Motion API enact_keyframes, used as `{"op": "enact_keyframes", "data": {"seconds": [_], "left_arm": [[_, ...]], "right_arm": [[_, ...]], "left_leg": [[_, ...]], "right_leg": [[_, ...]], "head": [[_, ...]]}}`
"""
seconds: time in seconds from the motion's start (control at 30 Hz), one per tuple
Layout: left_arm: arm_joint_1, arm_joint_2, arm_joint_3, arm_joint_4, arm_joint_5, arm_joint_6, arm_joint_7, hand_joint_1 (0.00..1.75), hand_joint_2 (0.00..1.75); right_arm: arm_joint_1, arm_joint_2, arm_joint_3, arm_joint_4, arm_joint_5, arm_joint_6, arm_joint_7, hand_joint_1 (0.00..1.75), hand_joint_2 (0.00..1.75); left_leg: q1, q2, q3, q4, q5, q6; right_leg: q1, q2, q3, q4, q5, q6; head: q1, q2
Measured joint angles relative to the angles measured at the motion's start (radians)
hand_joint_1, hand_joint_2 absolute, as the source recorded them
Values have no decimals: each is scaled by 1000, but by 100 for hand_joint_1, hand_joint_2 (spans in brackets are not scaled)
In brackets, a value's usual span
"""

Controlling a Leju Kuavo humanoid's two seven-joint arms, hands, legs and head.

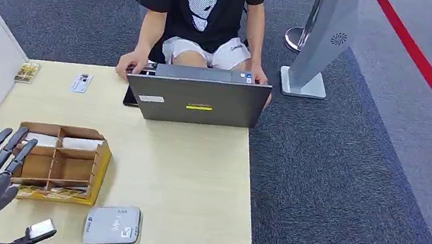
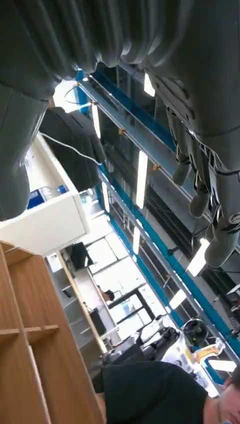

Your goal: Pass the card to the sensor for recognition and then transmit it.

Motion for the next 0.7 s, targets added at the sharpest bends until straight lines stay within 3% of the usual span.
{"op": "enact_keyframes", "data": {"seconds": [0.23,0.43,0.57,0.7], "left_arm": [[11,-20,-46,-45,-5,-5,26,0,175],[50,-40,-97,-79,-2,-64,108,0,175],[67,-41,-119,-82,55,-113,186,0,175],[68,-40,-126,-71,100,-143,220,0,175]], "right_arm": [[-1,9,-17,0,-16,-8,0,0,175],[-3,22,-42,0,-36,-27,-1,0,175],[-4,26,-53,0,-40,-32,0,0,175],[-5,27,-57,0,-36,-32,8,0,175]], "left_leg": [[0,0,0,0,0,0],[0,0,0,0,0,0],[0,0,0,0,0,0],[0,0,0,0,0,0]], "right_leg": [[0,0,0,0,0,0],[0,0,0,0,0,0],[0,0,0,0,0,0],[0,0,0,0,0,0]], "head": [[0,0],[0,0],[0,0],[0,0]]}}
